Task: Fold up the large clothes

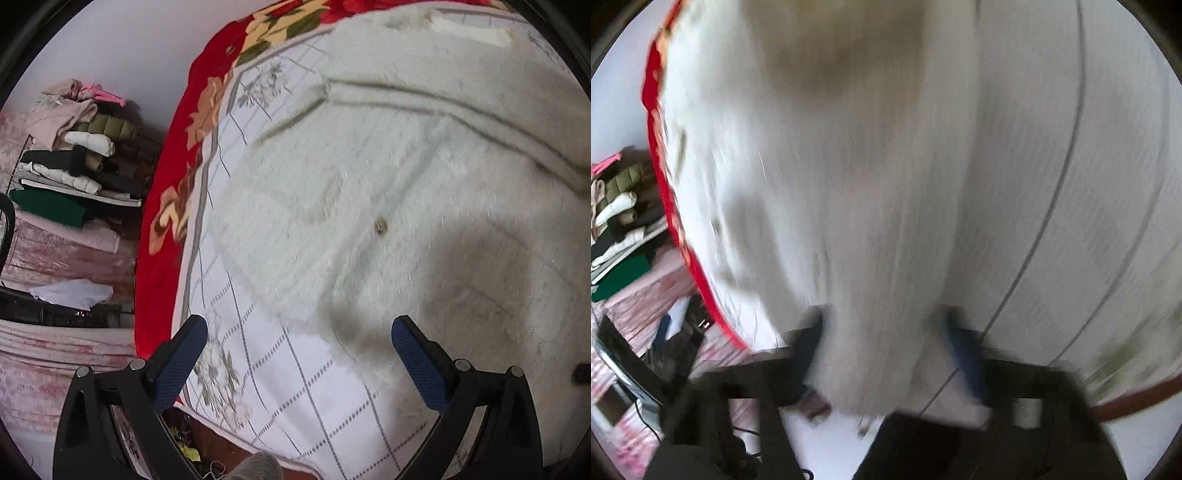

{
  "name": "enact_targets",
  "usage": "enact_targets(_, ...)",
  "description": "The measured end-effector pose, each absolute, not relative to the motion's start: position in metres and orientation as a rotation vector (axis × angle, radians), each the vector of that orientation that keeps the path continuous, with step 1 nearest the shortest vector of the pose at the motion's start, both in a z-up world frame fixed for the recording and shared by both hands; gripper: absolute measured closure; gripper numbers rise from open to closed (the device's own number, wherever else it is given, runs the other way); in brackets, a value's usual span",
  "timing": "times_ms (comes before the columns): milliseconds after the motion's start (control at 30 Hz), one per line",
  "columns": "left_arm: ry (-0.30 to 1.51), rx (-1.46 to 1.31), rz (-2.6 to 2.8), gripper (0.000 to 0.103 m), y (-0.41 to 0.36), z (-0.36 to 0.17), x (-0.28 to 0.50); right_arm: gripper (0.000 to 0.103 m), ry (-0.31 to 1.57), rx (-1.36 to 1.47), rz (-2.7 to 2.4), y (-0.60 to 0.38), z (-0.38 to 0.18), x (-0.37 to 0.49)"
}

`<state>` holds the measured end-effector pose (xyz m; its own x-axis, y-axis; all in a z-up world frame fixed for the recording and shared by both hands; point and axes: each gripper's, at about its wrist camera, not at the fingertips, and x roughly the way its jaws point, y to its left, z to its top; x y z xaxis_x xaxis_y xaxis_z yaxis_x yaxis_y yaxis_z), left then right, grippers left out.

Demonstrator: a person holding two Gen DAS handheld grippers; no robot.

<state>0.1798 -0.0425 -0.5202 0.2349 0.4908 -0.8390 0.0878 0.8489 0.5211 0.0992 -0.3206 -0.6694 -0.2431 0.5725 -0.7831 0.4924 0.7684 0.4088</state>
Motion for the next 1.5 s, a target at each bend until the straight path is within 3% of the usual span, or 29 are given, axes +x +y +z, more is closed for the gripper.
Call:
enact_targets(200,1.312,0.597,0.263,0.000,-0.064,-0.534,0.154,0.094,1.867,0.691,0.107,-0.316,-0.671,0.105)
enact_targets(300,1.307,0.603,0.271,0.000,-0.081,-0.530,0.147,0.078,1.812,0.615,0.137,-0.326,-0.644,0.114)
enact_targets(367,1.287,0.622,0.283,0.000,-0.099,-0.524,0.141,0.051,1.741,0.583,0.143,-0.350,-0.627,0.124)
enact_targets(500,1.225,0.734,0.290,0.000,-0.143,-0.517,0.124,0.042,1.623,0.568,0.131,-0.401,-0.599,0.136)
enact_targets(900,1.324,0.934,0.274,0.000,-0.266,-0.565,0.068,0.041,1.678,0.591,0.060,-0.543,-0.620,0.145)
enact_targets(1133,1.397,0.952,0.429,0.000,-0.246,-0.615,0.103,0.041,1.673,0.604,0.070,-0.550,-0.633,0.160)
enact_targets(1500,1.387,0.842,0.577,0.001,-0.221,-0.614,0.158,0.041,1.542,0.828,0.221,-0.548,-0.668,0.198)
